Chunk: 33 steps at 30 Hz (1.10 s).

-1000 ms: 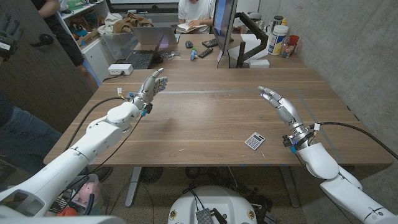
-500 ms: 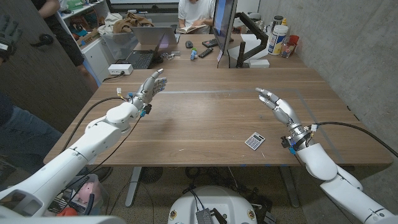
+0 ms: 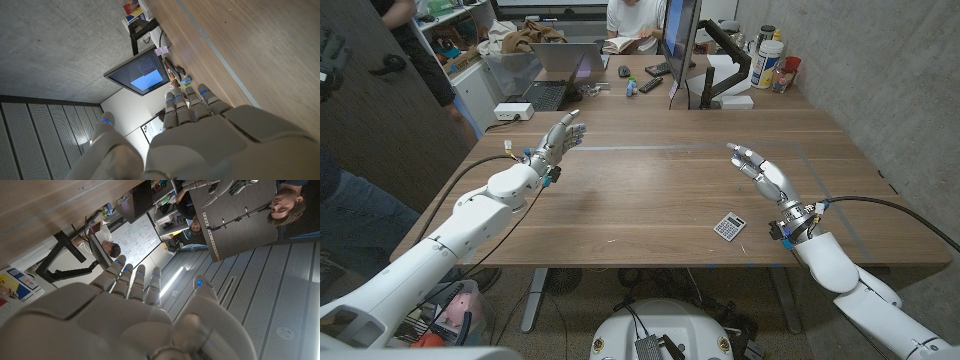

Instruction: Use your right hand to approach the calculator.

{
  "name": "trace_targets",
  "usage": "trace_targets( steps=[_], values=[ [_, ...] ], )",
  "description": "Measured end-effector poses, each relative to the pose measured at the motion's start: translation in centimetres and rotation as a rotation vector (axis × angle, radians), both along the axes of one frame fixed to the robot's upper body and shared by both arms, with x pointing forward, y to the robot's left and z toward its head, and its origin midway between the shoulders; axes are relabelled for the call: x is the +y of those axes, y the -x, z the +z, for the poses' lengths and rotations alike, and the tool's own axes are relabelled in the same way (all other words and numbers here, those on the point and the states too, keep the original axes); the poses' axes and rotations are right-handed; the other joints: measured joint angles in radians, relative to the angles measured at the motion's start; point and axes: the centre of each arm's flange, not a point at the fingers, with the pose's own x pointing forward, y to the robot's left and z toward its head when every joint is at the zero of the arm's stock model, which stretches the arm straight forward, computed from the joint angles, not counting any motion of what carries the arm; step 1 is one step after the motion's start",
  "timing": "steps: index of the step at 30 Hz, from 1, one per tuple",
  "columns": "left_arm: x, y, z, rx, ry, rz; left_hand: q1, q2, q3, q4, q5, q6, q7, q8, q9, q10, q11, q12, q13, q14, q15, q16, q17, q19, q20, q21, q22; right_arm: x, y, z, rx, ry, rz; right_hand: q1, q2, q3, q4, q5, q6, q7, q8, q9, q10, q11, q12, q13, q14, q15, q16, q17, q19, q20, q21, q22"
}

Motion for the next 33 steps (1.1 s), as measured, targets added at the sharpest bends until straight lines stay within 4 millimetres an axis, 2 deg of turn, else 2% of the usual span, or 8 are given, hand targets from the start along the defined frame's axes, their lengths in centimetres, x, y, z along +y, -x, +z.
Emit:
trace_targets(
  steps=[33],
  values=[
    [-0.3, 0.2, 0.5, -0.006, -0.014, -0.007, 0.004, 0.004, -0.004, -0.004, 0.000, 0.005, -0.005, 0.000, 0.000, 0.000, 0.000, 0.000, 0.000, 0.000, 0.000, 0.000, 0.000, 0.000, 0.000, -0.012, 0.000, 1.0, 1.0, -1.4, -0.036, 0.090, -0.086, 0.005, -0.005, 0.000, 0.000, 0.000, 0.009, -0.009, 0.000, 0.000, 0.005, -0.005, 0.000, 0.000, 0.003, -0.003, 0.000, 0.000, 0.000, 0.000, 0.000, 0.000]
  ],
)
